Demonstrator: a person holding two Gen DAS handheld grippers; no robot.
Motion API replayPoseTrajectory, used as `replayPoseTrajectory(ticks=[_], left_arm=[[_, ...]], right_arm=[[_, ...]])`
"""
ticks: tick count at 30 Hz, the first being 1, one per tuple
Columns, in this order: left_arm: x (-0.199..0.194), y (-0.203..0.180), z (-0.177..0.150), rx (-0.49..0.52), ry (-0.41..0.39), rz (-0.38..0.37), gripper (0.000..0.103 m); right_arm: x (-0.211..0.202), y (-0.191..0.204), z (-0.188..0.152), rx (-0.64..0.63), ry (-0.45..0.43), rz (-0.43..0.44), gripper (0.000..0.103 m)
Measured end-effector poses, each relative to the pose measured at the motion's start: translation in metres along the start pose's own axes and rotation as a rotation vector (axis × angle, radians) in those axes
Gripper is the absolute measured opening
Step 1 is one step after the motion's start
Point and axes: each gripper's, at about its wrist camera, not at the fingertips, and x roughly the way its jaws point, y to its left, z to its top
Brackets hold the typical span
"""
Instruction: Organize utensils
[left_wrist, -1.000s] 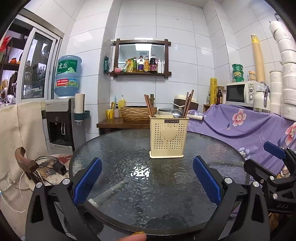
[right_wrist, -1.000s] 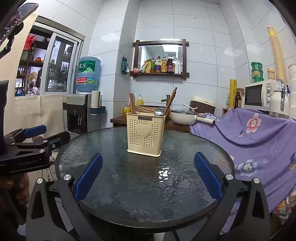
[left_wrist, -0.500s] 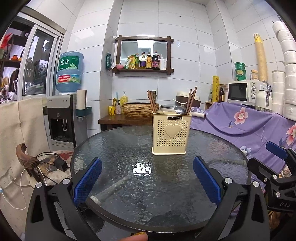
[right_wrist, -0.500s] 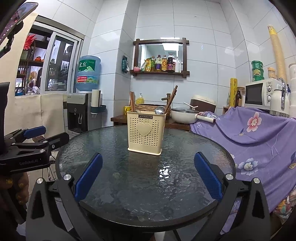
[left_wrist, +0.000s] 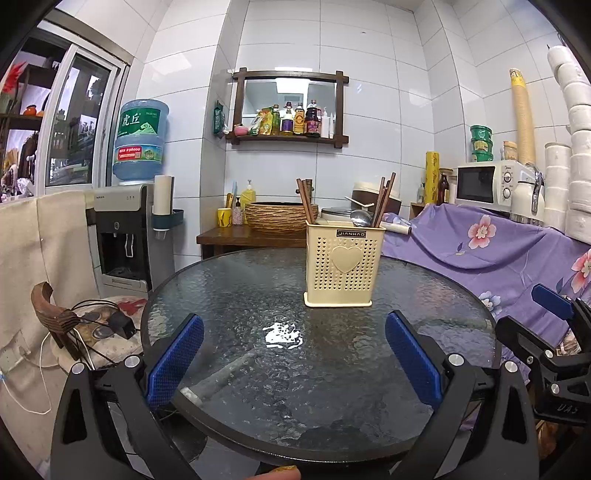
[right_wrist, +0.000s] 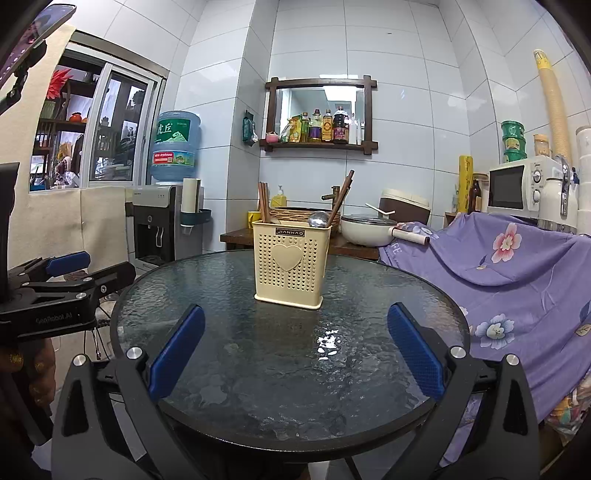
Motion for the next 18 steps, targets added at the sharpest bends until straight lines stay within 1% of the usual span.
replayPoseTrajectory(ticks=[5, 18], left_arm=[[0.0007, -0.0004, 0.0004, -0.009, 0.004, -0.011, 0.097], [-0.0005, -0.0039, -0.0001, 0.006, -0.001, -0.003, 0.097]], right_arm=[[0.0004, -0.0007, 0.0001, -0.002, 0.0, -0.005, 0.097], [0.0017, 0.0014, -0.0005, -0.004, 0.003, -0.006, 0.097]])
